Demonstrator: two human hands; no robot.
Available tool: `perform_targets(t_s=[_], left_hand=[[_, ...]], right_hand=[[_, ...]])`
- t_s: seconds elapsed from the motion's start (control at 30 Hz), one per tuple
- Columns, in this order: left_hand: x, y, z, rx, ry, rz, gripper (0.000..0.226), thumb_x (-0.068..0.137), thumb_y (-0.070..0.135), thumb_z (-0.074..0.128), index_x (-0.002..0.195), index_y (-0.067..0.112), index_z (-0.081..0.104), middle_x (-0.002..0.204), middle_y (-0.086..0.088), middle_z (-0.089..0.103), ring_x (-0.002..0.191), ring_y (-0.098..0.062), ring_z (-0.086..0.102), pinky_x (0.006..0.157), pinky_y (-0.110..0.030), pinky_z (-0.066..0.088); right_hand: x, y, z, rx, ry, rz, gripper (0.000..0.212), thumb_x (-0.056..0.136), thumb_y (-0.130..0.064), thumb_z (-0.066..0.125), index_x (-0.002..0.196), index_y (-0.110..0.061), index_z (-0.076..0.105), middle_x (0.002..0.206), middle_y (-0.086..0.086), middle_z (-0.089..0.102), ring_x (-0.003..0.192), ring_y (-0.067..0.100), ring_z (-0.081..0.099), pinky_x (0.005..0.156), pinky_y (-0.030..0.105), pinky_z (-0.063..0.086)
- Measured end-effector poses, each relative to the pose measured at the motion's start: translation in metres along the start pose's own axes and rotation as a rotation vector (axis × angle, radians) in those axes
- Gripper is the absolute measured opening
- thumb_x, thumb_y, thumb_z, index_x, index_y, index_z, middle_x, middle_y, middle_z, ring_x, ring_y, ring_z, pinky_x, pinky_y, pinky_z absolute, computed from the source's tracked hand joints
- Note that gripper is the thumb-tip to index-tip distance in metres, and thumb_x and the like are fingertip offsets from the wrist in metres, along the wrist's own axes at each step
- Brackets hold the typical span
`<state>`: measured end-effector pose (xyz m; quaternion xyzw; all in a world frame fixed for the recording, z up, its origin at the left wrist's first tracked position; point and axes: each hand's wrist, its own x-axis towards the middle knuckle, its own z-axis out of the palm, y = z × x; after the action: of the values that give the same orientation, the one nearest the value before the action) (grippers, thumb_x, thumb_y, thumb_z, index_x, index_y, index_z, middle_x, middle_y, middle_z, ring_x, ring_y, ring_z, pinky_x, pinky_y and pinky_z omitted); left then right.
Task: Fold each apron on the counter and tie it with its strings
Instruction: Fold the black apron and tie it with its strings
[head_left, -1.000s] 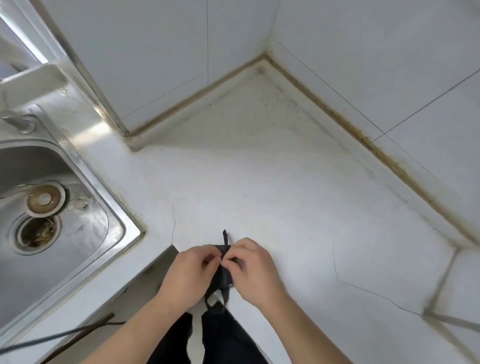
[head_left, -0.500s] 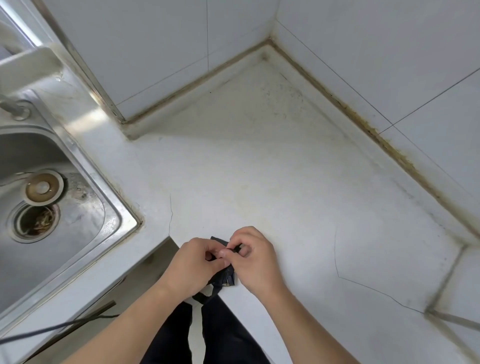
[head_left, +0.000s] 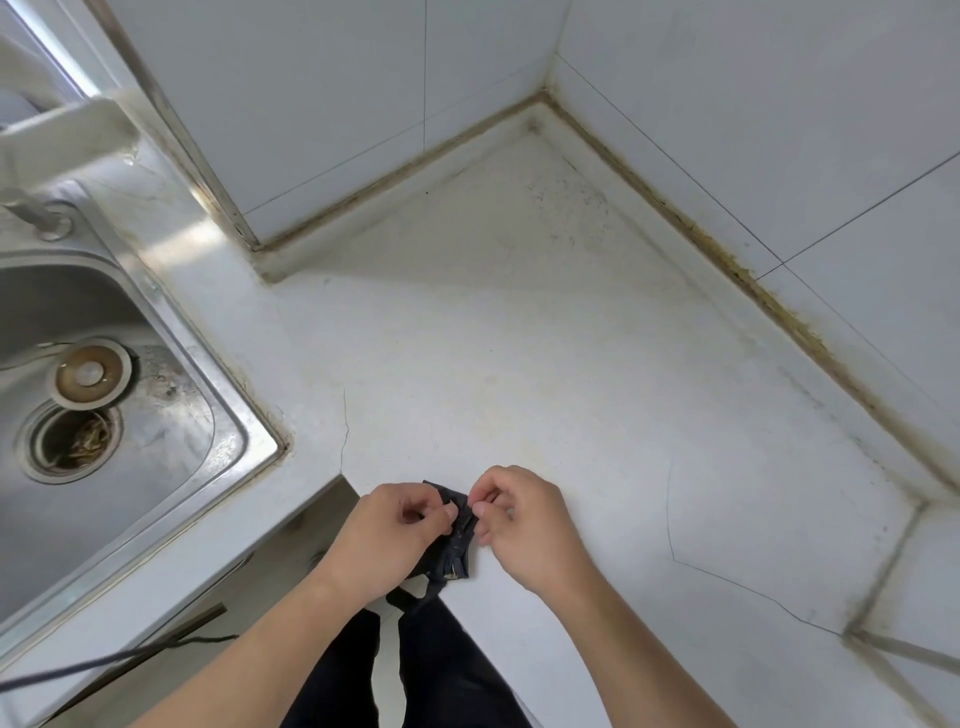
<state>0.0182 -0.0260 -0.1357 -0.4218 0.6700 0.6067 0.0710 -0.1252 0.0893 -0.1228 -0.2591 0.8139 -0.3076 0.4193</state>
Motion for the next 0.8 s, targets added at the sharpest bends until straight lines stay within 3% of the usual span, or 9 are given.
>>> perform_targets(t_s=[0.17,0.23,0.37,0.43,0.57,0.63,0.7,0.8], left_hand=[[-0.001,0.002,-0.004,-0.001,0.04,-0.021,0.028,0.1,0.033,0.066,0.078,0.017,0.073,0.077,0.007,0.076,0.07,-0.017,0.066,0.074,-0.035,0.053],[-0.001,0.001,-0.006,0.006,0.078,-0.012,0.027,0.099,0.035,0.067,0.077,0.019,0.074,0.074,0.005,0.074,0.066,-0.013,0.063,0.069,-0.032,0.05],[-0.002,0.001,-0.009,0.036,0.077,0.044,0.026,0.099,0.035,0.067,0.077,0.022,0.073,0.07,-0.002,0.069,0.06,-0.009,0.053,0.064,-0.029,0.044],[-0.002,0.002,-0.009,0.079,0.065,0.053,0.025,0.099,0.034,0.067,0.078,0.022,0.073,0.071,-0.001,0.069,0.062,-0.015,0.056,0.064,-0.031,0.047],[-0.001,0.002,-0.01,0.094,0.052,0.072,0.025,0.099,0.033,0.068,0.078,0.021,0.072,0.07,-0.003,0.067,0.058,-0.01,0.049,0.062,-0.033,0.044],[-0.001,0.002,-0.011,0.091,0.024,0.084,0.022,0.1,0.031,0.068,0.081,0.022,0.073,0.073,-0.003,0.069,0.065,-0.021,0.058,0.068,-0.041,0.051],[-0.002,0.001,-0.01,0.087,0.009,0.09,0.016,0.099,0.029,0.068,0.086,0.025,0.075,0.081,0.003,0.073,0.077,-0.02,0.068,0.079,-0.044,0.056],[-0.005,0.005,-0.011,0.039,0.02,0.084,0.012,0.098,0.025,0.072,0.091,0.031,0.079,0.093,0.013,0.076,0.088,-0.008,0.071,0.084,-0.031,0.058]], right_hand=[[-0.005,-0.01,0.0,-0.04,0.044,0.09,0.021,0.093,-0.007,0.066,0.087,-0.027,0.07,0.078,-0.006,0.069,0.064,0.004,0.062,0.057,0.017,0.05],[-0.008,-0.014,0.0,0.074,0.062,0.151,0.016,0.089,-0.012,0.074,0.085,-0.027,0.073,0.078,-0.007,0.073,0.068,0.0,0.066,0.059,0.014,0.049],[-0.016,-0.02,0.011,0.212,-0.019,0.226,0.014,0.081,-0.014,0.082,0.084,-0.027,0.077,0.08,-0.007,0.078,0.076,0.005,0.074,0.074,0.023,0.059],[-0.018,-0.019,0.018,0.143,0.026,0.205,0.016,0.081,-0.015,0.082,0.082,-0.028,0.074,0.077,-0.008,0.076,0.072,0.003,0.072,0.068,0.02,0.058],[-0.014,-0.01,0.031,-0.036,0.148,0.07,0.02,0.084,-0.018,0.077,0.082,-0.032,0.063,0.077,-0.008,0.065,0.067,0.008,0.061,0.065,0.026,0.056],[-0.011,-0.005,0.034,-0.135,0.172,-0.031,0.021,0.084,-0.019,0.075,0.087,-0.033,0.059,0.083,-0.009,0.058,0.072,0.011,0.055,0.065,0.026,0.052],[-0.009,-0.001,0.035,-0.184,0.164,-0.108,0.02,0.087,-0.019,0.072,0.092,-0.032,0.057,0.087,-0.01,0.053,0.074,0.012,0.052,0.064,0.026,0.05],[-0.01,0.003,0.035,-0.245,0.123,-0.21,0.014,0.093,-0.018,0.06,0.097,-0.031,0.057,0.082,-0.013,0.048,0.077,0.013,0.051,0.064,0.031,0.049]])
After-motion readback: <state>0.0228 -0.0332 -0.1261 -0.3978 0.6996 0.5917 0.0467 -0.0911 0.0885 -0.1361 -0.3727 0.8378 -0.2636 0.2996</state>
